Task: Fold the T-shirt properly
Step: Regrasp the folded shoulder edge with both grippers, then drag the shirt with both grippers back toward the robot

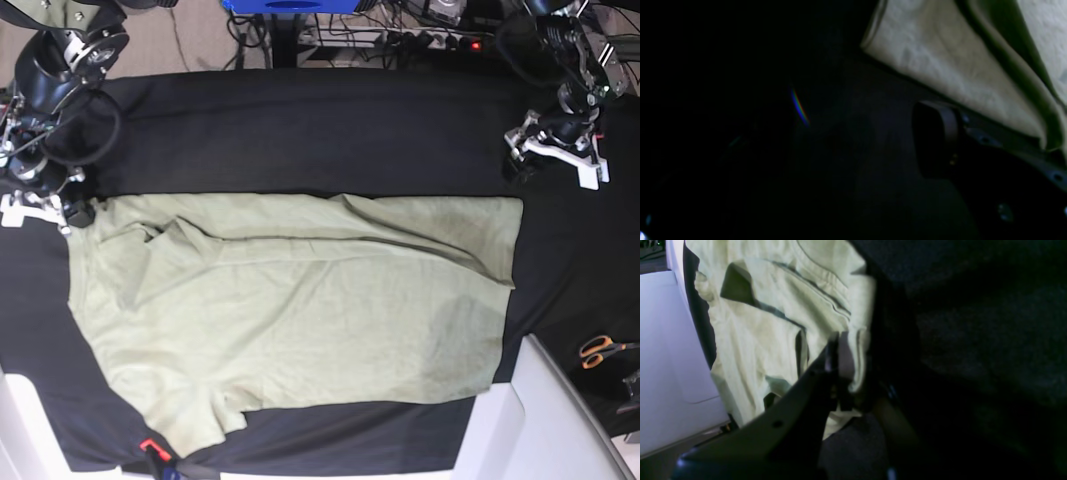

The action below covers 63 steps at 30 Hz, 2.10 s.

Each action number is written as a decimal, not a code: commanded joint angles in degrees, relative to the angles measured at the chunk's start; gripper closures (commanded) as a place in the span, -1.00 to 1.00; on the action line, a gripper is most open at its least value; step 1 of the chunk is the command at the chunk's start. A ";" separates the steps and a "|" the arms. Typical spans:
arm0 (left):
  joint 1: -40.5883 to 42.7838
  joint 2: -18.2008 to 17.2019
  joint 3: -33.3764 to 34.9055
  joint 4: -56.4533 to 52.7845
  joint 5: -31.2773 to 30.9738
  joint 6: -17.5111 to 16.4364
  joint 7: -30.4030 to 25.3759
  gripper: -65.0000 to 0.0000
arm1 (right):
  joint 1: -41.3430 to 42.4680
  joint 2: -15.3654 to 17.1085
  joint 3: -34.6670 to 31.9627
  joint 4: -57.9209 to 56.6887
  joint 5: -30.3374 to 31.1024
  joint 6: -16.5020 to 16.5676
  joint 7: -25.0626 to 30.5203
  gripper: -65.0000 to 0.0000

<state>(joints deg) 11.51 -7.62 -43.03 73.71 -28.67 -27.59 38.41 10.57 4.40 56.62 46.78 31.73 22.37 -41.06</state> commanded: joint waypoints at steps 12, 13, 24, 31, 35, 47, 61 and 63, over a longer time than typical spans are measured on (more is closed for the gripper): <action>-9.27 -1.13 0.26 -7.56 -0.04 -0.14 -1.01 -0.66 | 0.20 -0.14 -0.22 0.29 -2.06 -0.88 -2.41 0.98; -10.15 -1.13 0.26 -9.05 0.31 -0.05 -1.01 -0.66 | 0.20 -0.14 -0.22 0.29 -2.06 -0.88 -2.68 0.98; -13.57 1.16 0.43 -14.24 7.61 -0.14 -4.52 -0.65 | 0.20 1.44 0.21 0.29 -2.06 -0.88 -2.94 0.98; -15.51 1.95 4.04 -16.35 7.61 -0.14 -4.70 -0.64 | -0.15 1.35 -0.14 0.29 -2.06 -0.88 -2.94 0.98; -16.39 2.21 5.88 -17.67 7.52 -0.05 -5.23 -0.64 | -0.15 1.27 -0.14 0.29 -2.06 -0.88 -2.94 0.98; -16.56 0.54 5.62 -17.67 7.87 -0.05 -5.31 1.00 | -0.24 1.09 -0.31 0.29 -2.06 -0.88 -3.03 0.98; -15.24 -2.45 6.15 -16.44 7.87 -0.05 -5.05 1.00 | -1.73 1.18 -4.80 5.48 -2.14 1.85 -3.12 0.98; -15.07 -2.36 6.15 -14.24 8.05 -0.05 -3.29 1.00 | -2.70 1.00 -5.32 7.59 -2.06 1.76 -3.12 0.98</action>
<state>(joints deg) -2.70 -8.93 -36.69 58.48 -20.78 -28.23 35.66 7.55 4.56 51.13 53.54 29.67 24.43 -43.92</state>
